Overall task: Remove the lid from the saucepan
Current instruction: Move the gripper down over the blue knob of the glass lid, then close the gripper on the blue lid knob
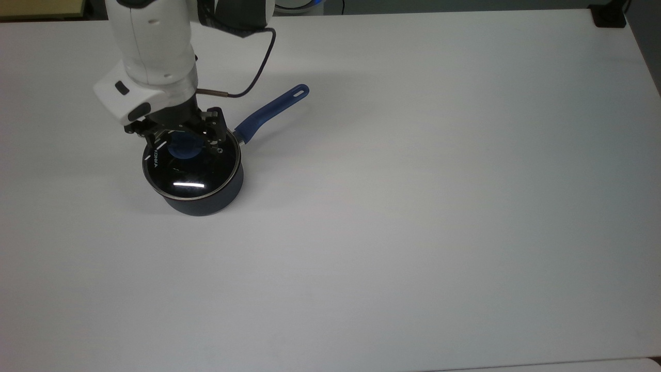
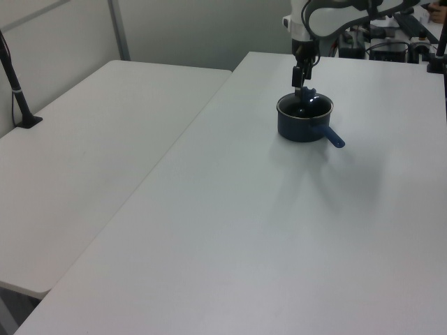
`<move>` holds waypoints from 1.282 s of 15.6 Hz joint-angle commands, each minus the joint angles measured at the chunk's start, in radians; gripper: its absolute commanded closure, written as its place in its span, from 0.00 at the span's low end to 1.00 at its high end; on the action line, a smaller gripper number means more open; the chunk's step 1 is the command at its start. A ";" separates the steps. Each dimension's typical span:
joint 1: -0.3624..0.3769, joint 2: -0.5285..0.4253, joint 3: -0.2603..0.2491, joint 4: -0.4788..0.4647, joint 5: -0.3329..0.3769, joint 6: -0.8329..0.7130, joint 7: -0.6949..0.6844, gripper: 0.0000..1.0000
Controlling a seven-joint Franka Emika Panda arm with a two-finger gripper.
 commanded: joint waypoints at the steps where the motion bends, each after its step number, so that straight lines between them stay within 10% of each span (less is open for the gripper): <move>1: 0.008 0.014 -0.021 0.002 0.020 0.018 -0.054 0.00; 20: 0.030 0.008 -0.032 -0.017 0.021 -0.008 -0.035 0.27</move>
